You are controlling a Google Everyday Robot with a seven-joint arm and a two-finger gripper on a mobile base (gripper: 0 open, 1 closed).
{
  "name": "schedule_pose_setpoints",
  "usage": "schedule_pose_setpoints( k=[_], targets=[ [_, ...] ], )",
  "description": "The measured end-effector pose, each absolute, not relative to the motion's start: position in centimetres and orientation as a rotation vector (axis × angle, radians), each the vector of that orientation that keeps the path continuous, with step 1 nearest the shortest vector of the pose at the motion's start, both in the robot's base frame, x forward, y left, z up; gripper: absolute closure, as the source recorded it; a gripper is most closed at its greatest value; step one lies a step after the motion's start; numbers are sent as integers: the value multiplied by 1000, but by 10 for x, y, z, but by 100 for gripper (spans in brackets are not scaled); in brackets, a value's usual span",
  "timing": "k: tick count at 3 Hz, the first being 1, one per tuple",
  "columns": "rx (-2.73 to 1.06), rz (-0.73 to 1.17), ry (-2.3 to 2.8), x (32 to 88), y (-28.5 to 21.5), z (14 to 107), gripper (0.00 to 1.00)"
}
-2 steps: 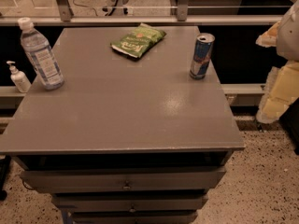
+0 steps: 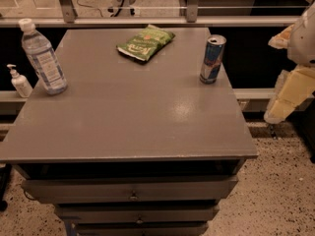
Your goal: Knock redbull can over
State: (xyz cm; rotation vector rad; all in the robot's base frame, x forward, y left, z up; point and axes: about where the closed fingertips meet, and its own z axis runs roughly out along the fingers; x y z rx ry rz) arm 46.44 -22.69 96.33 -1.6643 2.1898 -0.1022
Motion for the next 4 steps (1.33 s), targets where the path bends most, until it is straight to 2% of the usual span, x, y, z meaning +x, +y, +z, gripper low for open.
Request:
schedule_pose_setpoints(
  k=[2,4],
  targets=[
    [-1371,-40,2150,552,-264,918,0],
    [-1088,268,2005,623,-246,882,0]
  ],
)
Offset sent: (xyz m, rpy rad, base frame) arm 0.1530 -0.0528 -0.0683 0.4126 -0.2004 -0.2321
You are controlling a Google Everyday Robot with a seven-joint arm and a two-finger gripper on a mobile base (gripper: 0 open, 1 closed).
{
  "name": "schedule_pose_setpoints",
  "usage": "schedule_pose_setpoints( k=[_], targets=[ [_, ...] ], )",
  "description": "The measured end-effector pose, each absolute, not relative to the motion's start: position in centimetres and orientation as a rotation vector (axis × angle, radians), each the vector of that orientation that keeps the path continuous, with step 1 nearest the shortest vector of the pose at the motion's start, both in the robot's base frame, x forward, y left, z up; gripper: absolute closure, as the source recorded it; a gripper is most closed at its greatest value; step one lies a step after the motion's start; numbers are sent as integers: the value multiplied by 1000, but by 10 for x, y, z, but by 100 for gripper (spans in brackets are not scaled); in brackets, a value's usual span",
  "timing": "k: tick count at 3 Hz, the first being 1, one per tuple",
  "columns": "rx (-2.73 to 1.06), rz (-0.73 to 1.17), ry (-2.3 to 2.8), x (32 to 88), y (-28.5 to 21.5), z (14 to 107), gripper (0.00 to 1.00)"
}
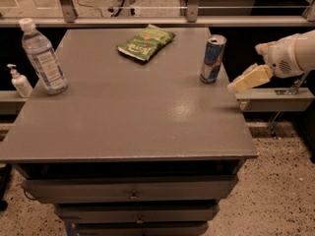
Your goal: Knock redbull can over
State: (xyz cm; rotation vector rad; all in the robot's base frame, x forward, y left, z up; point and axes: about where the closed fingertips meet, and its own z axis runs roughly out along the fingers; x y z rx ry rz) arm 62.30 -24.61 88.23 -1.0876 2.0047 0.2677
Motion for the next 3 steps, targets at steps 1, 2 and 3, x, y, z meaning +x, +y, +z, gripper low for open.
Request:
schedule_pose_setpoints(
  k=[1,2,3],
  targets=[
    [-1013,421,1898,643,-227,873,0],
    [-999,595,1761,652,-188,871,0],
    [-1024,743,1619,647,-144,880,0]
  ],
)
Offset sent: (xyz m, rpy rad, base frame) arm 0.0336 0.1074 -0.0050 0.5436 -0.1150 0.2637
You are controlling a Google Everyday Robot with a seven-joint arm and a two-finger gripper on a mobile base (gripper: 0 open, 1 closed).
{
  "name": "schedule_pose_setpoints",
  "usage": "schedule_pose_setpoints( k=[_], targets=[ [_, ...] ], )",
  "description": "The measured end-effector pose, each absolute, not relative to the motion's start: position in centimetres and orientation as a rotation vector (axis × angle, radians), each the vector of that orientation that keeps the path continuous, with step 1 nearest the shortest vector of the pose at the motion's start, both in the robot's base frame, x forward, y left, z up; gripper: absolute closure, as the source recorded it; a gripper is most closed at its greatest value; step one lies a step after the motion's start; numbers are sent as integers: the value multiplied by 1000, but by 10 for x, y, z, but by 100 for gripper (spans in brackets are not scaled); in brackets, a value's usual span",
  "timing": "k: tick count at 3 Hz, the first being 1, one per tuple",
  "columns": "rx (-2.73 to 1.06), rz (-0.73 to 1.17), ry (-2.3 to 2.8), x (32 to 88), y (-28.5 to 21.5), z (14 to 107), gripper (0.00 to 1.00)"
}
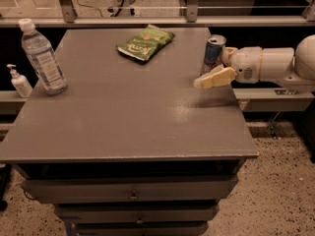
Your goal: Knock redbull can over
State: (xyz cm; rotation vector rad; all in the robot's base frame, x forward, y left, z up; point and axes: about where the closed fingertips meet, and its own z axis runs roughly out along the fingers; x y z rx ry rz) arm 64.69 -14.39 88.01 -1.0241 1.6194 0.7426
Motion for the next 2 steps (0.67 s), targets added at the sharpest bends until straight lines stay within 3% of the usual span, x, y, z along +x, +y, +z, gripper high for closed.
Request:
schedule_pose_setpoints(
  k=[2],
  targets=[
    [-1066,974,1404,601,-83,925,0]
  ],
)
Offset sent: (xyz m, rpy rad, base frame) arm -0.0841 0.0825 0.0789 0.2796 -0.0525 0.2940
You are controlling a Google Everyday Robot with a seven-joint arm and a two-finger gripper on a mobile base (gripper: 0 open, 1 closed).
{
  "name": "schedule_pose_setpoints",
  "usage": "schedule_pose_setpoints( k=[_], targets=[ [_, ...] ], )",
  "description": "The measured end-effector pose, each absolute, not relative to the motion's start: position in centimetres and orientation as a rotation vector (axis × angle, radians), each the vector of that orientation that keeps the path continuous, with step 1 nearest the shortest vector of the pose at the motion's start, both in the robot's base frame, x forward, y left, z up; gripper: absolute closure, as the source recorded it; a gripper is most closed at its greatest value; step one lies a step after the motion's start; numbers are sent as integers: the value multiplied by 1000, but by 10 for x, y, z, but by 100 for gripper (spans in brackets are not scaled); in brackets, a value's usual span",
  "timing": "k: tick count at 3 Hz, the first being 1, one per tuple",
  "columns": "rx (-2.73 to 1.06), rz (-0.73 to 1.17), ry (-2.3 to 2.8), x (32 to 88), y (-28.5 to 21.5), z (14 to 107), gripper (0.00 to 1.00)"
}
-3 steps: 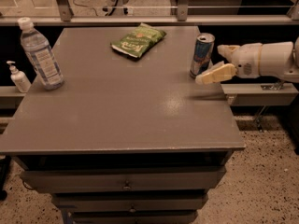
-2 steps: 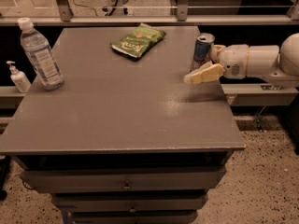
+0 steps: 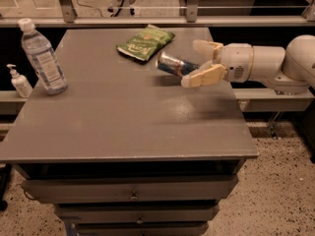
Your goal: Knock redbull can over
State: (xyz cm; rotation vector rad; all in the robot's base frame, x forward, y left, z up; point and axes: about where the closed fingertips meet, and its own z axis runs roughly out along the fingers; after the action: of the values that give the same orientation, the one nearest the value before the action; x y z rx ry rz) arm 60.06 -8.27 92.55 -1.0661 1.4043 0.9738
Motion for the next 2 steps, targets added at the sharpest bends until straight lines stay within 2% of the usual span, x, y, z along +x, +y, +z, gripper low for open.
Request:
schedule_pose_setpoints(
  k=[2],
  targets=[
    [-1099,1104,1301,551,-68,956,0]
  ],
)
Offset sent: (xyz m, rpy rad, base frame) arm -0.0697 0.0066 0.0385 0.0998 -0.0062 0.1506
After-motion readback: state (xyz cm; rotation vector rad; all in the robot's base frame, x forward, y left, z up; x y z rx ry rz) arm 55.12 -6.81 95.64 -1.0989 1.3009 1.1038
